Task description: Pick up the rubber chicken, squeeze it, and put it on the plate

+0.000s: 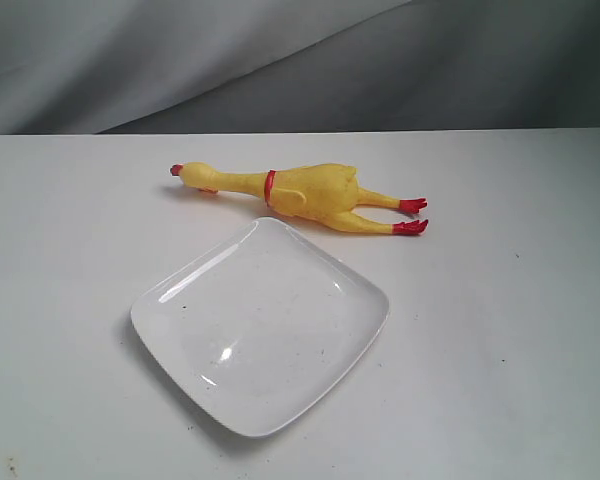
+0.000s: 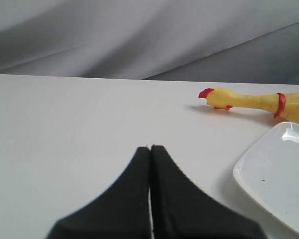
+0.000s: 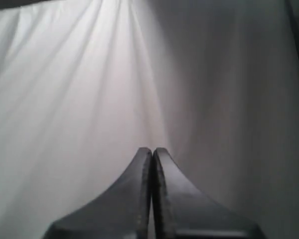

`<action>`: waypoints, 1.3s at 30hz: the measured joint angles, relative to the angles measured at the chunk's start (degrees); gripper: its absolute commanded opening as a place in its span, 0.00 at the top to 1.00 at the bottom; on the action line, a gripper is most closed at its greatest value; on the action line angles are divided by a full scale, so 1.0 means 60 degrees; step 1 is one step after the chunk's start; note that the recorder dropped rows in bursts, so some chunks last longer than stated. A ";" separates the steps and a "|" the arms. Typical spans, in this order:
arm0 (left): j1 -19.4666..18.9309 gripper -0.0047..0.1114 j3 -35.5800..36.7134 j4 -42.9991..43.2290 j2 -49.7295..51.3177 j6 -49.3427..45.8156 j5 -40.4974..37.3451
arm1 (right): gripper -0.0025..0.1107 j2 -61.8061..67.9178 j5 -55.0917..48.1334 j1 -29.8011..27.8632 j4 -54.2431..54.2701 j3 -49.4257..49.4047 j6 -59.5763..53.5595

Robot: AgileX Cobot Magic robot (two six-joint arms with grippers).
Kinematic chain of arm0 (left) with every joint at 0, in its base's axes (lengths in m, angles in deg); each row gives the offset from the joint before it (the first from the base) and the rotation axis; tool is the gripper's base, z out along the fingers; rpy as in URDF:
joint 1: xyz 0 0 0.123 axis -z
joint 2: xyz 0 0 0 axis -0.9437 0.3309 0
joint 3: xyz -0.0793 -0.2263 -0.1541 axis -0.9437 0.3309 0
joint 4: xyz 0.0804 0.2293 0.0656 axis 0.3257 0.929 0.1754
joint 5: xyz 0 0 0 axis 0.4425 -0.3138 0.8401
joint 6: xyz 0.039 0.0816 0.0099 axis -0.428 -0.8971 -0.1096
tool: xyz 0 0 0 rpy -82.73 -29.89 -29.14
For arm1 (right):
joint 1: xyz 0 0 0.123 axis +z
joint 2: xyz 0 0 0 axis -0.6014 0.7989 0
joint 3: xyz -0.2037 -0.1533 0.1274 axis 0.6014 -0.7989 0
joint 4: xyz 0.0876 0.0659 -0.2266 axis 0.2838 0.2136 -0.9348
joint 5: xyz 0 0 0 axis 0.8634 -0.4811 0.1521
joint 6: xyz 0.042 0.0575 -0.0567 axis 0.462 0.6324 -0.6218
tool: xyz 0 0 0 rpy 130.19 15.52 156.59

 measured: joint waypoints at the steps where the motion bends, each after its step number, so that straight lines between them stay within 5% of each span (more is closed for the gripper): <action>1: 0.0000 0.96 0.0000 0.0000 0.0000 0.0000 0.0000 | 0.98 0.0553 -0.0308 0.0000 -0.0168 0.0529 -0.0032; 9: 0.0000 0.96 0.0000 0.0000 0.0000 0.0000 0.0000 | 0.98 0.4600 -0.3808 0.0000 -0.0186 0.4430 -0.2353; 19: 0.0000 0.96 0.0000 0.0000 0.0000 0.0000 0.0000 | 0.98 0.9217 -0.8426 0.0022 0.5955 0.6816 -1.1067; 25: 0.0000 0.96 0.0000 0.0000 0.0000 0.0000 0.0000 | 0.91 1.1484 -0.8339 0.0882 0.7389 0.6876 -1.3407; 32: 0.0000 0.96 0.0000 0.0000 0.0000 0.0000 0.0000 | 0.51 1.3894 -0.6324 0.2742 0.7317 0.6906 -1.4681; 39: 0.0000 0.96 0.0000 0.0000 0.0000 0.0000 0.0000 | 0.49 1.5274 -0.4911 0.3276 0.7288 0.6929 -1.4770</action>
